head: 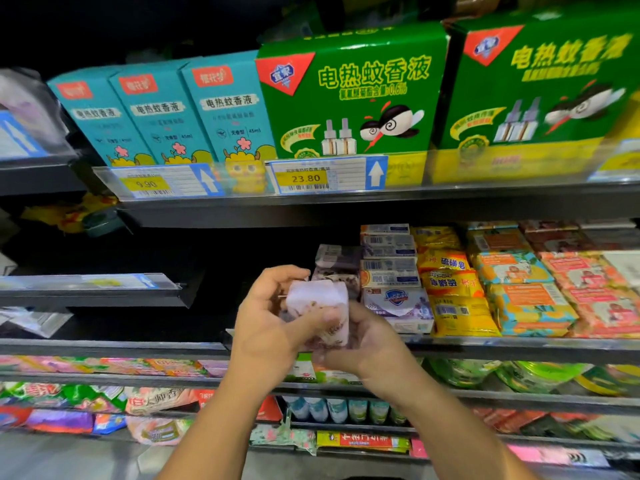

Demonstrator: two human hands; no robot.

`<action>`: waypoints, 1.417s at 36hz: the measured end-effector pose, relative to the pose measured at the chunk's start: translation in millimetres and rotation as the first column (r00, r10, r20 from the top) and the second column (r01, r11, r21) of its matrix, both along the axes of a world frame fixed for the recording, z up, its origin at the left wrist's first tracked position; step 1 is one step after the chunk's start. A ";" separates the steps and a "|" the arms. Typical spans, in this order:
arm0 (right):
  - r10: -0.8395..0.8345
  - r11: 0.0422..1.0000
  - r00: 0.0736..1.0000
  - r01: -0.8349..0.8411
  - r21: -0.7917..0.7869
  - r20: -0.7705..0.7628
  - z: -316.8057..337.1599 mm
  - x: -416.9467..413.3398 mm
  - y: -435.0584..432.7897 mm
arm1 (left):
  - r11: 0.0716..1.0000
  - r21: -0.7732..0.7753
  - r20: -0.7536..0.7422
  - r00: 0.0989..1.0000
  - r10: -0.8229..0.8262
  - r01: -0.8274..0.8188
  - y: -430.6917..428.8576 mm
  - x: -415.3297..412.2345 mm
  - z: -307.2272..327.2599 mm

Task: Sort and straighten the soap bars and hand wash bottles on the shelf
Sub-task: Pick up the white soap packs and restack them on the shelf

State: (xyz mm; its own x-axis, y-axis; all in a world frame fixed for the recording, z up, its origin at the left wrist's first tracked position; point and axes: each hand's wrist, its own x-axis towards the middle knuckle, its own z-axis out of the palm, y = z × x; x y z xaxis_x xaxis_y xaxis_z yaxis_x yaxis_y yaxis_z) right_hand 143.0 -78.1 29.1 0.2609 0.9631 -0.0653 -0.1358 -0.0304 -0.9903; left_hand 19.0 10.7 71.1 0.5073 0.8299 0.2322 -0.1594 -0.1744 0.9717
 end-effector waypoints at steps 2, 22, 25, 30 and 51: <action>-0.005 1.000 0.999 0.006 0.012 -0.054 -2.0 -2.9 3.0 | 0.999 0.022 -0.017 1.000 -0.025 0.025 -2.8 3.2 -0.1; -0.139 0.966 0.974 0.095 0.240 0.176 7.2 2.7 11.7 | 0.987 -0.058 -0.364 0.917 -0.163 0.153 10.2 -29.8 -19.1; -0.196 0.966 0.965 0.160 0.204 0.172 2.2 5.7 13.4 | 0.991 -0.076 -0.310 0.942 -0.129 0.111 21.6 -40.3 -24.3; -0.158 0.987 0.983 0.154 0.051 0.092 0.0 7.0 19.5 | 0.944 -0.325 -0.028 0.998 -0.063 0.050 33.0 -44.8 -24.0; -0.246 0.895 0.968 0.206 -0.396 -0.052 23.2 -23.6 56.7 | 0.913 -0.392 -0.382 0.884 -0.270 0.109 100.7 -49.6 -23.8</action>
